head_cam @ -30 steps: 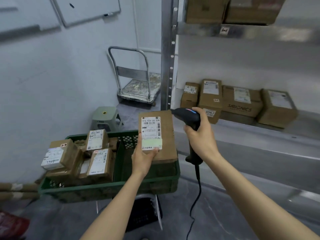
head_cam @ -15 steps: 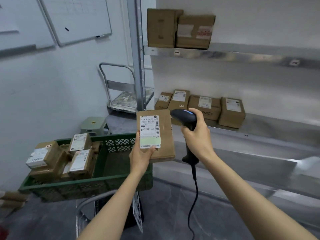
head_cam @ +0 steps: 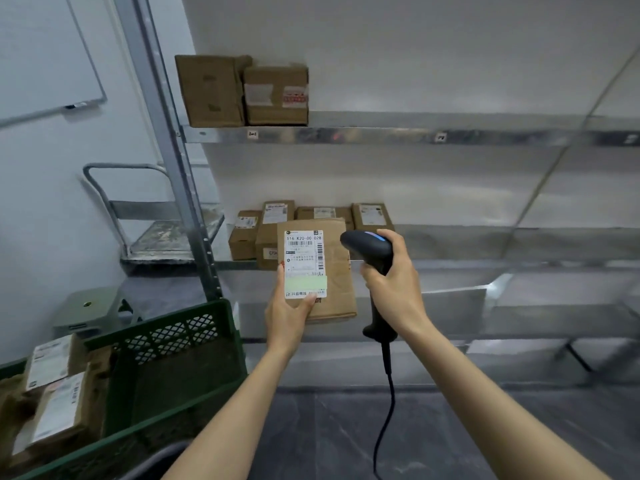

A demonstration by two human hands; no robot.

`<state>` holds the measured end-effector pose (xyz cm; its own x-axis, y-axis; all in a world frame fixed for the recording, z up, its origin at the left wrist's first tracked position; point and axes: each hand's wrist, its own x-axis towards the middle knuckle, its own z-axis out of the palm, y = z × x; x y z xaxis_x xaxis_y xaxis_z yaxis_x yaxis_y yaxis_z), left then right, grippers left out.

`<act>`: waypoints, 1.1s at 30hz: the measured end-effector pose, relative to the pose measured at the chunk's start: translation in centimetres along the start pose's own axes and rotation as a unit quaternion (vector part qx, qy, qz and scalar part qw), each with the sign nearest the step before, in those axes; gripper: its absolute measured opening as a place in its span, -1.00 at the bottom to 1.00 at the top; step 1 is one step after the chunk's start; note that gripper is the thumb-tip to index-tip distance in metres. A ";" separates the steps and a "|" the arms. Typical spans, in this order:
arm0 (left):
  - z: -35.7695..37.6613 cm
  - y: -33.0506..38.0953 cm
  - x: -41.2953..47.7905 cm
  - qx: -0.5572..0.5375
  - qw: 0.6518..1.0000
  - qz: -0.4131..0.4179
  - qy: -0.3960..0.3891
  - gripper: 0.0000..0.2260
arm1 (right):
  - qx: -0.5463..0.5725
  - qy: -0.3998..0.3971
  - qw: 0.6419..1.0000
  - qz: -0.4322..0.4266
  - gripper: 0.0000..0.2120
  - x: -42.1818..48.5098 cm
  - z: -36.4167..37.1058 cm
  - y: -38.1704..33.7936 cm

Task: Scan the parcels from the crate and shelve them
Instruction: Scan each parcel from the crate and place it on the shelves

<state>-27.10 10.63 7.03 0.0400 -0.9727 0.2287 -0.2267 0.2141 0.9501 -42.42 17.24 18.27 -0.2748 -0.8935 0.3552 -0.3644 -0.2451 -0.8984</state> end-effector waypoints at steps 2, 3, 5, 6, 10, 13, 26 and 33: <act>1.8 0.9 0.2 -0.016 1.000 0.000 -0.012 -0.28 | -0.008 0.022 1.000 -0.001 -0.52 0.2 -1.6 0.1; 2.7 1.2 0.3 -0.017 1.000 -0.001 -0.013 -0.28 | -0.012 0.034 0.999 -0.001 -0.52 0.3 -2.4 0.1; 4.8 1.9 0.4 -0.018 1.000 0.005 -0.015 -0.28 | -0.016 0.055 0.998 -0.003 -0.53 0.6 -4.1 0.3; 5.8 2.2 0.5 -0.022 1.000 0.006 -0.018 -0.28 | -0.017 0.063 0.998 -0.004 -0.53 0.8 -5.0 0.5; 9.7 3.9 0.6 -0.014 1.000 0.006 -0.010 -0.26 | -0.025 0.066 0.997 -0.005 -0.54 1.8 -8.2 1.2; 12.7 5.1 0.6 0.003 1.000 0.022 0.008 -0.26 | -0.028 0.051 0.998 -0.007 -0.53 2.6 -10.7 1.8; 21.6 8.5 0.1 0.056 0.997 0.024 0.046 -0.25 | -0.023 0.009 0.999 -0.030 -0.54 4.1 -18.6 3.4; 21.9 8.6 0.7 0.060 0.997 0.032 0.039 -0.26 | -0.017 0.019 0.999 -0.031 -0.54 4.6 -18.9 3.3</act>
<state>-50.29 9.85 10.76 0.0956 -0.9463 0.3087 -0.3457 0.2592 0.9018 -61.68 19.48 21.81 -0.2839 -0.8621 0.4198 -0.4118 -0.2857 -0.8653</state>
